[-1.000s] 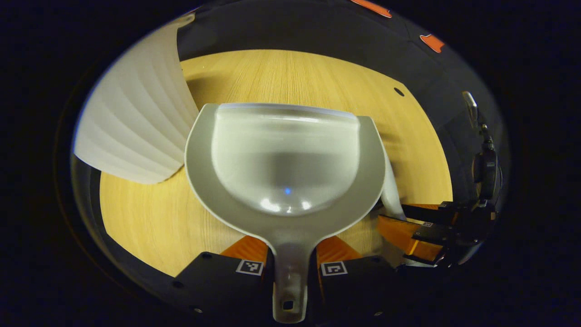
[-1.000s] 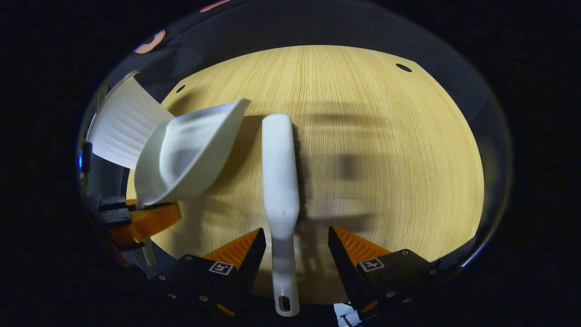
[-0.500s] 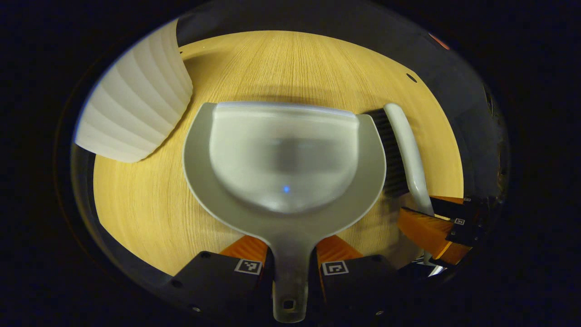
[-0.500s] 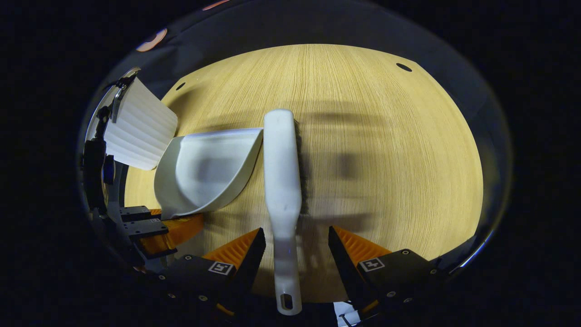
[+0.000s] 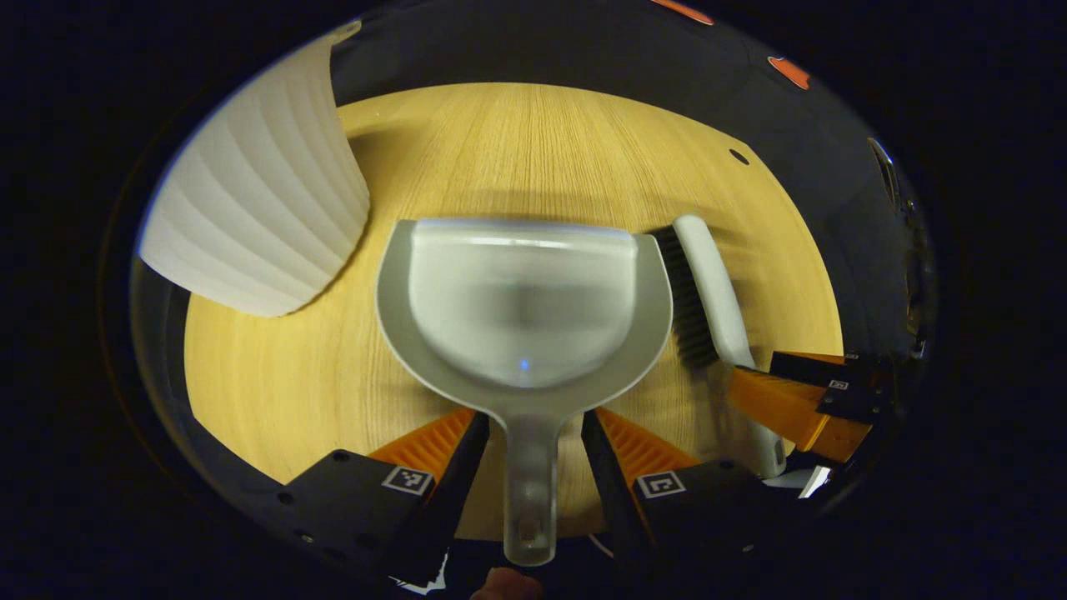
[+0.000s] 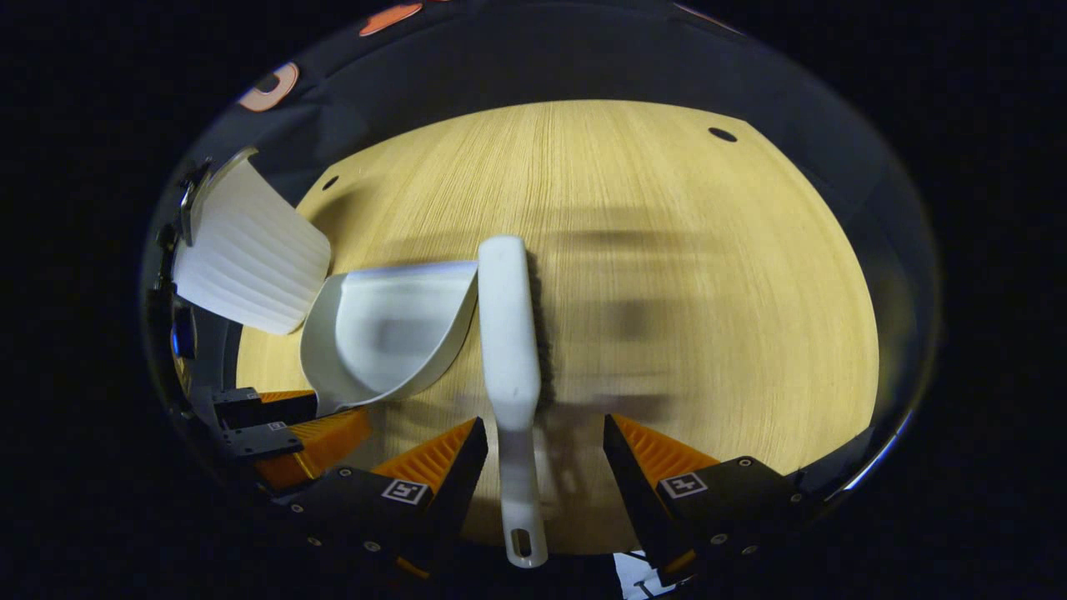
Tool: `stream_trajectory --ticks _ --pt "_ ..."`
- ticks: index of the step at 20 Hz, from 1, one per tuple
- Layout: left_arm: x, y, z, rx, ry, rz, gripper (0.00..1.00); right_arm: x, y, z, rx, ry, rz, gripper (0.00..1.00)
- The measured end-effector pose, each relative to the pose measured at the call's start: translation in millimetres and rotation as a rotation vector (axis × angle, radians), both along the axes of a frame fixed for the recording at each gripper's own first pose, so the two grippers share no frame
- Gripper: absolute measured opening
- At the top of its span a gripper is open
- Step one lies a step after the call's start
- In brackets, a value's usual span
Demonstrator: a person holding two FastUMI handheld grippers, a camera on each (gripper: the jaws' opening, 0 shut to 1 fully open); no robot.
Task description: Pick up the small broom and dustpan from the desktop, sweep the trash into the dustpan with the broom, and then empty the trash into the garbage bin.
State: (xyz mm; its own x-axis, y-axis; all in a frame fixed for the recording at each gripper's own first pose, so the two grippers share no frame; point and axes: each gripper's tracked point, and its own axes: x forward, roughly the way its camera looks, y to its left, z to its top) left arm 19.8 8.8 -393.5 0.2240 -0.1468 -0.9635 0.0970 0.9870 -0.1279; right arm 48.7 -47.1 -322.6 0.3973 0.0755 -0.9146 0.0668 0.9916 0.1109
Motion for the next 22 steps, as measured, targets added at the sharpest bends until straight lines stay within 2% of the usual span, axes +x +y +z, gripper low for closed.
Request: stream_trajectory --ticks 1,4,9,11,17,22 --pt "3.7 0.3 8.5 -0.003 -0.027 0.003 0.74 5.2 -4.9 8.5 -0.008 -0.031 -0.013 0.85" --pt "25.8 5.4 38.9 0.027 -0.15 0.004 0.95 22.5 -26.1 44.6 -0.026 -0.14 -0.042 0.86" --pt "71.3 5.4 101.5 0.032 -0.424 0.022 0.95 50.2 -43.4 119.7 -0.068 -0.379 -0.06 0.87" --pt "77.2 14.3 121.3 0.041 -0.514 0.035 0.95 60.1 -50.3 147.1 -0.106 -0.481 -0.053 0.88" --pt "71.9 13.5 131.0 0.045 -0.765 0.073 0.94 81.7 -54.4 242.0 -0.141 -0.789 -0.05 0.94" --pt "56.3 14.7 155.3 0.077 -1.007 0.091 0.94 85.9 -51.8 311.0 -0.152 -1.022 -0.067 0.94"
